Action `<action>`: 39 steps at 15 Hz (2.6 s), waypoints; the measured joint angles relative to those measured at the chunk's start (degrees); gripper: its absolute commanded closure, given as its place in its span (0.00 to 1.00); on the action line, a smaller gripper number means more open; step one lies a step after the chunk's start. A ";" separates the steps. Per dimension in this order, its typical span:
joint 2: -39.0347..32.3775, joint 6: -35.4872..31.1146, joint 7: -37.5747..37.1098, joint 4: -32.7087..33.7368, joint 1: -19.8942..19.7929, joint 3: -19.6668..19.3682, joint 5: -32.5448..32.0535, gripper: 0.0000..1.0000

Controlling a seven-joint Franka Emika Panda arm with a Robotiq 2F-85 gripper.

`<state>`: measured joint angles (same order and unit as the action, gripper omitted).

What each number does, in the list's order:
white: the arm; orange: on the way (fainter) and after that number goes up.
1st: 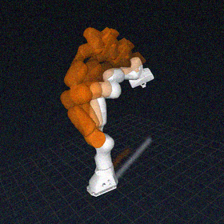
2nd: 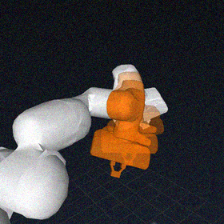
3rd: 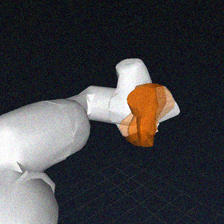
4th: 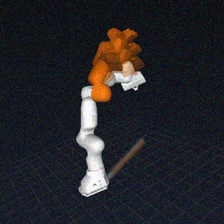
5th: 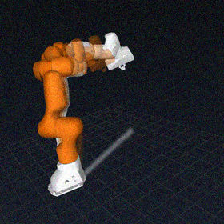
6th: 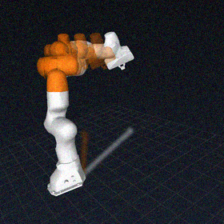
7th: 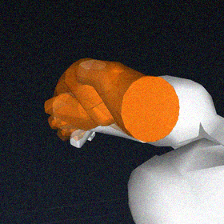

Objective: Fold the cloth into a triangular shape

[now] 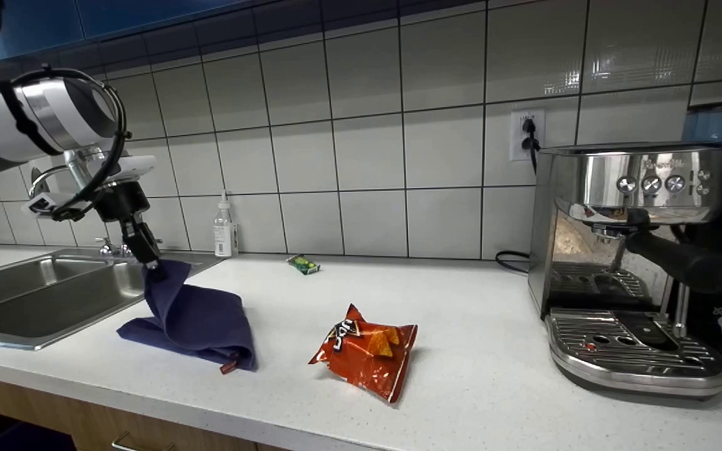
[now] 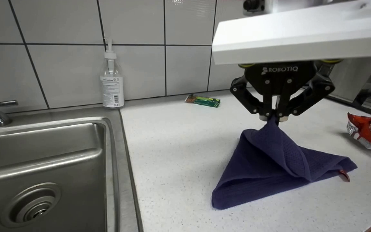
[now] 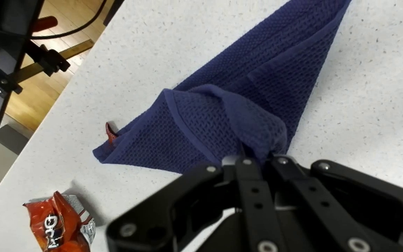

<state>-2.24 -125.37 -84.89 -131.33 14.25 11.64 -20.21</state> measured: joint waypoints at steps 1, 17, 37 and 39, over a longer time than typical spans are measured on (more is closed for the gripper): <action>-0.13 0.05 -0.22 0.15 0.20 0.02 0.00 0.99; -5.90 2.63 -4.89 5.87 1.03 -0.06 -0.02 0.56; -7.39 4.90 -4.98 7.88 1.48 -1.87 0.32 0.00; -7.27 4.89 -4.18 7.80 1.28 -2.30 0.39 0.00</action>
<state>-9.52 -120.48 -89.07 -123.53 15.53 9.33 -19.82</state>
